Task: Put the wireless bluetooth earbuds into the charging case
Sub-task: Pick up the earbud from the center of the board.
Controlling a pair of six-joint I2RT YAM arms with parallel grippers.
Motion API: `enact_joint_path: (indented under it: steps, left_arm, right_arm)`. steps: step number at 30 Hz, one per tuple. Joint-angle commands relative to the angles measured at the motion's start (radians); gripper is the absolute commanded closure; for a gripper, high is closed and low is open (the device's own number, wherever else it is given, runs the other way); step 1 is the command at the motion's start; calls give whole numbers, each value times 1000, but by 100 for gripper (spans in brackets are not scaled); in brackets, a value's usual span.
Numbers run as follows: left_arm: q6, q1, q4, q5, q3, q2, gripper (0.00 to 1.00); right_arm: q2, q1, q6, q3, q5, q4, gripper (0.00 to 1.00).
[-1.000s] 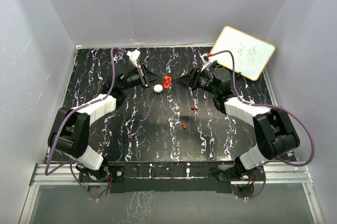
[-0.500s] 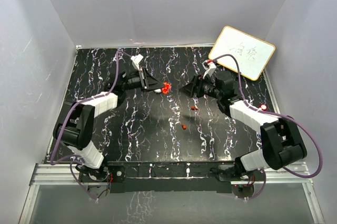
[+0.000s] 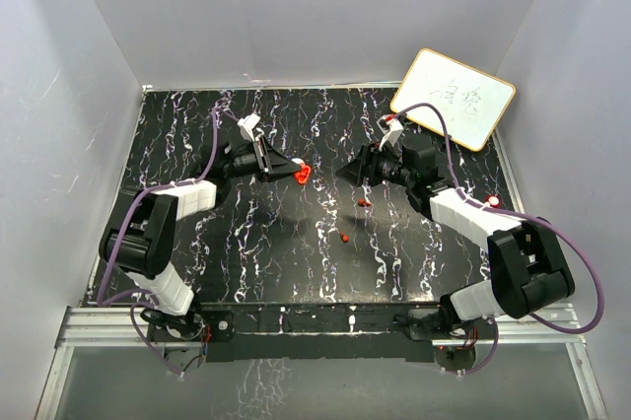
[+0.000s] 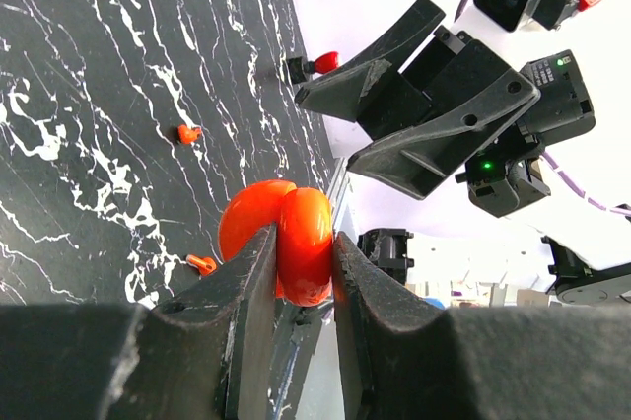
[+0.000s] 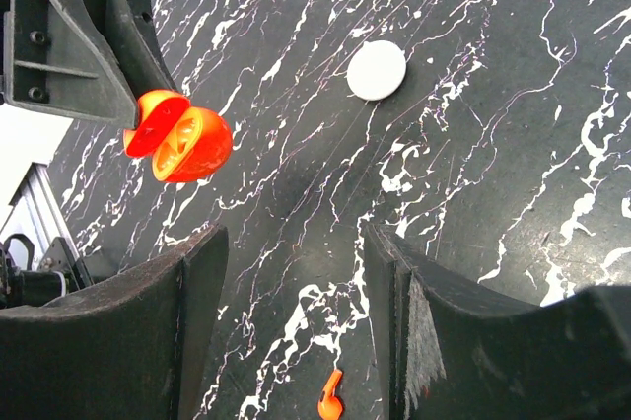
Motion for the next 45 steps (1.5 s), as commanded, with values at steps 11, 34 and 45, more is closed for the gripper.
enact_joint_path:
  steps: [11,34,45]
  left_arm:
    - [-61,10,70,2,-13,21,100]
    - [53,10,-69,-71,-100,-205,100]
    - [27,10,-43,-95,-82,-178,100]
  right_arm:
    - [-32,-2,-42,24,16,31,43]
    - [-23,-6,178,52,-5,210,2]
    - [-274,15,-27,-21,478,45,2]
